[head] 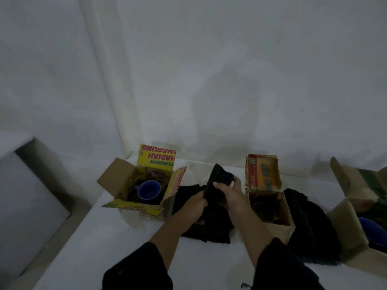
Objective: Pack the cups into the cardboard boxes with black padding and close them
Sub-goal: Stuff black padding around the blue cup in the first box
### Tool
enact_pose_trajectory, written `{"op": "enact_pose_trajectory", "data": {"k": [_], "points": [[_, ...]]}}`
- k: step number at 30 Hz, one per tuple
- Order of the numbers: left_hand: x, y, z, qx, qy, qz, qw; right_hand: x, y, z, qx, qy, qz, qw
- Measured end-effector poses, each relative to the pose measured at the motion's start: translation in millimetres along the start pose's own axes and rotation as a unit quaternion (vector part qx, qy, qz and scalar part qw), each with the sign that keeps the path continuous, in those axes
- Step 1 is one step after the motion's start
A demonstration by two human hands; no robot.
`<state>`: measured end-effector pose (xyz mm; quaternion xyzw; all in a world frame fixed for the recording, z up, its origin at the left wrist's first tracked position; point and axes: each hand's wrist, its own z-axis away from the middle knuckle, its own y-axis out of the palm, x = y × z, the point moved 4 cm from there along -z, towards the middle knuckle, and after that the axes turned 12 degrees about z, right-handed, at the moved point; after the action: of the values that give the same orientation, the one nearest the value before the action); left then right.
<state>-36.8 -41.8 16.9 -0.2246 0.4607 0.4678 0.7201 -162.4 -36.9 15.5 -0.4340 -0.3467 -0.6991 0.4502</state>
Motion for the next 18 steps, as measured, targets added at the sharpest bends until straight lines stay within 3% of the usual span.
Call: {"op": "enact_pose_trajectory", "data": {"k": [4, 10, 18], "points": [[-23, -29, 11, 0.002, 0.014, -0.082, 0.997, 22, 17, -2, 0.062, -0.046, -0.001, 0.997], [-67, -100, 21, -0.078, 0.082, -0.116, 0.987, 51, 55, -12, 0.128, -0.078, 0.079, 0.986], [-120, -196, 23, -0.133, 0.19, -0.192, 0.954, 82, 112, -44, 0.104, -0.197, 0.321, 0.92]]}}
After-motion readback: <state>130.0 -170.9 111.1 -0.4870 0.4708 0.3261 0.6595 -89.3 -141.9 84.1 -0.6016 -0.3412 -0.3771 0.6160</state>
